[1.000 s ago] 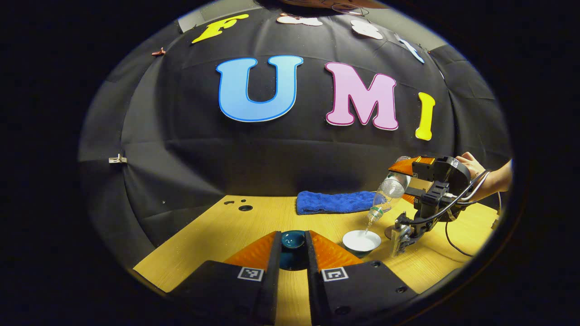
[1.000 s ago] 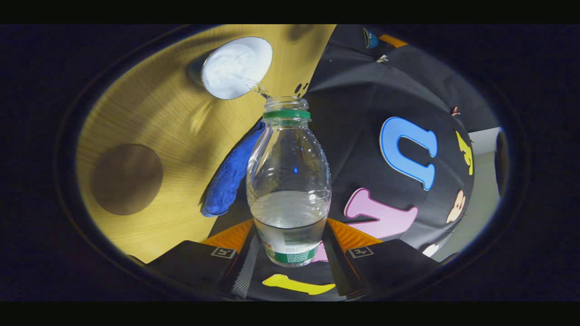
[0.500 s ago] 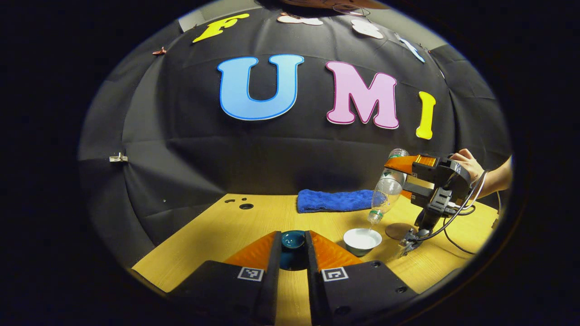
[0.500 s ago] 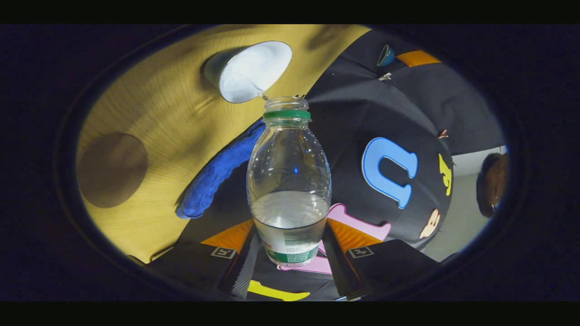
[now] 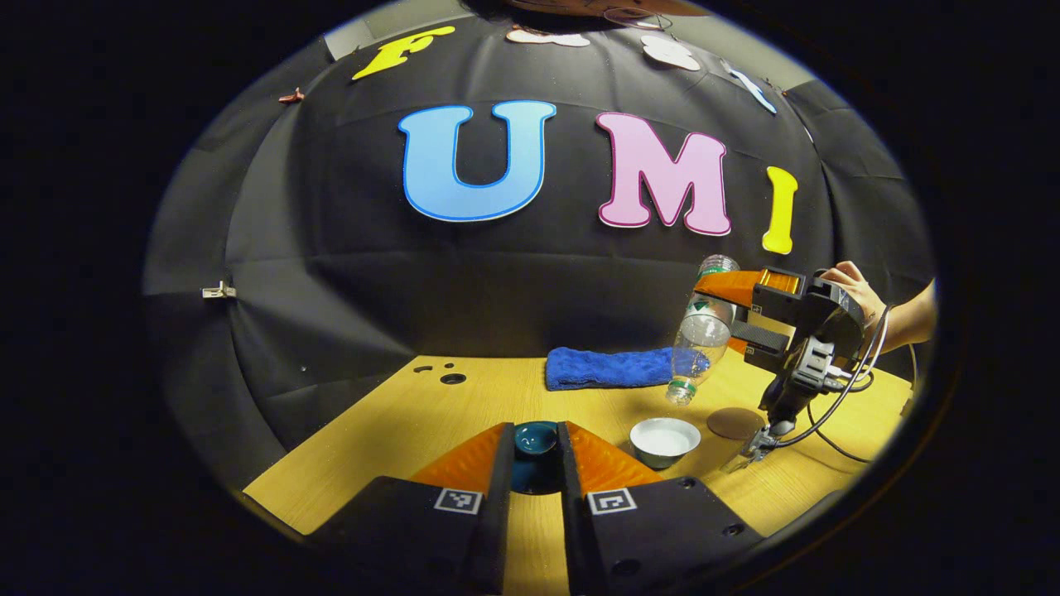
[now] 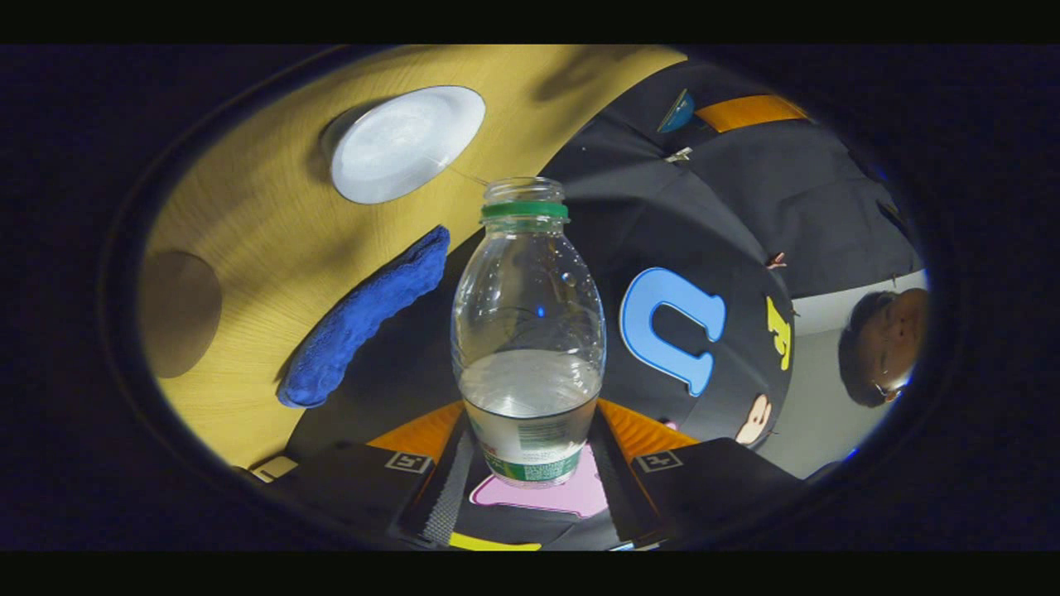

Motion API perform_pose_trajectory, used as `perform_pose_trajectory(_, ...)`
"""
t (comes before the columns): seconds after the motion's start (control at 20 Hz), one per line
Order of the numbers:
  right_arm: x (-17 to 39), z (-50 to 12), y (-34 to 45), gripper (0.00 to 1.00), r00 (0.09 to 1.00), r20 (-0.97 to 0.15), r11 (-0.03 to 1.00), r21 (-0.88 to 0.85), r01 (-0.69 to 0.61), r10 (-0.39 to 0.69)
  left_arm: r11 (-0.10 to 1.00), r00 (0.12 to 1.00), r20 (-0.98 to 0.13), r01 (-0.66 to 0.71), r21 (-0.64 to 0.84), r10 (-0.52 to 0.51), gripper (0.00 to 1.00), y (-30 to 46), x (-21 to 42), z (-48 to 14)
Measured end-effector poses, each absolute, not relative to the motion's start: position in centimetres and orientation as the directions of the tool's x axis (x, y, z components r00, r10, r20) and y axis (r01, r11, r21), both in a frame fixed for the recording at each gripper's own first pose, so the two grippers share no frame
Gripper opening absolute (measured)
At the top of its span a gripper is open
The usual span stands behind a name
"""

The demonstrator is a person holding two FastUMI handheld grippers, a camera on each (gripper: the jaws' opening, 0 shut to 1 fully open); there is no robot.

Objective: Open the teacup lid with one hand, grasp the water bottle and pour water into the teacup with the other hand; after pouring, place the water bottle on the coaster and then close the teacup lid.

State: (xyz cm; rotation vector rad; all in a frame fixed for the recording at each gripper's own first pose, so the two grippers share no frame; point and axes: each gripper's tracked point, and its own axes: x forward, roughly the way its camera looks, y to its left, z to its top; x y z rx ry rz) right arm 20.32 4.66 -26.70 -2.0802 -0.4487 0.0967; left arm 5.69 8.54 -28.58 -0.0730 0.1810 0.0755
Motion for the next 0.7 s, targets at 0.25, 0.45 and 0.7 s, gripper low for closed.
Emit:
perform_pose_trajectory(0.25, 21.4, -27.4, 3.0, 0.74, 0.968, 0.040, -0.371, -0.919, 0.133, 0.248, 0.994, 0.981, -0.178, -0.087, -0.063, 0.074, 0.32, 8.3, 5.3, -28.3)
perform_pose_trajectory(0.45, 21.2, -30.8, 1.2, 0.74, 0.986, -0.121, -0.039, -0.992, -0.117, 0.118, 0.994, 0.981, -0.178, -0.091, -0.062, 0.079, 0.32, 8.2, 5.2, -28.1)
perform_pose_trajectory(0.7, 18.4, -35.1, 1.7, 0.74, 0.963, -0.262, 0.400, -0.877, -0.266, 0.067, 0.994, 0.980, -0.183, -0.087, -0.059, 0.075, 0.32, 7.9, 5.3, -28.0)
